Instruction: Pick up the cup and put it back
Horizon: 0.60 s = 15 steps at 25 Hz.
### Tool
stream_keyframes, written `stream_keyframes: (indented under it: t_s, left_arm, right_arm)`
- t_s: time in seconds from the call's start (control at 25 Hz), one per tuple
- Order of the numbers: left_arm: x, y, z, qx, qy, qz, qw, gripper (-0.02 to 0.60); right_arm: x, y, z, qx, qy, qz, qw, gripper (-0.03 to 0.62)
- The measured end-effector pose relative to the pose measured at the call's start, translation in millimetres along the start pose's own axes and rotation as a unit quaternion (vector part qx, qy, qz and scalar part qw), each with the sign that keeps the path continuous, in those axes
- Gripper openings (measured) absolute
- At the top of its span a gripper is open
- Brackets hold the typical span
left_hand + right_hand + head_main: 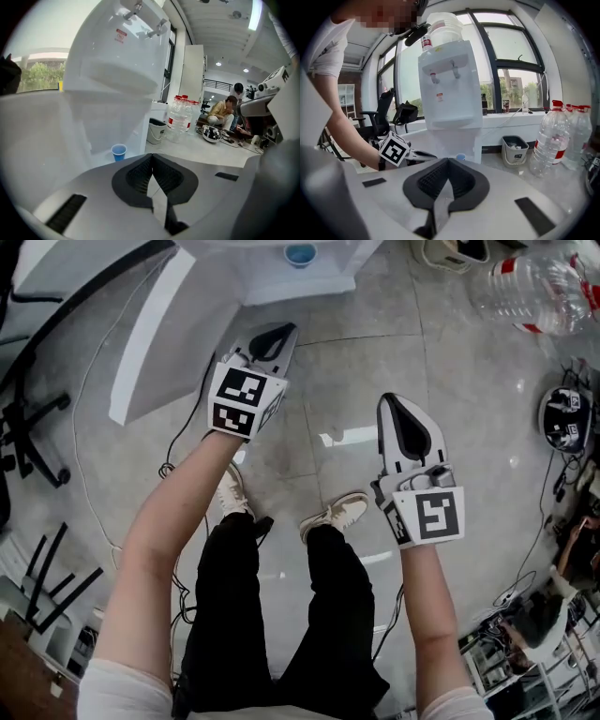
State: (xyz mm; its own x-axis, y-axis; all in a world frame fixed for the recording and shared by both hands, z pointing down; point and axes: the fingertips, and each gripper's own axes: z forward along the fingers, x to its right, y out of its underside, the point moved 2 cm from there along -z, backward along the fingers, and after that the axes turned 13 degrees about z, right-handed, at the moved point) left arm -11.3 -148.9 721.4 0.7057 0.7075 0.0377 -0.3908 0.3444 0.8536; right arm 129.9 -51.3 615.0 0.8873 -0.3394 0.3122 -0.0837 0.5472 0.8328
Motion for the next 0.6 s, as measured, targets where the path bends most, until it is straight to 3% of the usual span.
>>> stream_keyframes:
  t_s: [0.28,0.44,0.6]
  left_arm:
    - [9.2,-39.3,-79.7,-0.027,0.010,0.009,0.9995,0.025]
    - [9.2,-66.9,-116.6,-0.042,0.001,0.023,0.9989,0.025]
    - [7.4,-107.7,-159.3,-0.046,-0.017,0.011,0.9987,0.025]
  right_arm:
    - [-39.2,-34.0,-64.6,-0.030,0.042,0.056,0.997,0.020]
    - [-50.1,-74.8,-89.7,-0.023,0.055,0.071,0.996,0.020]
    - [-68.4,-129.6,-109.4,-0.008,0.047,0.069,0.996,0.020]
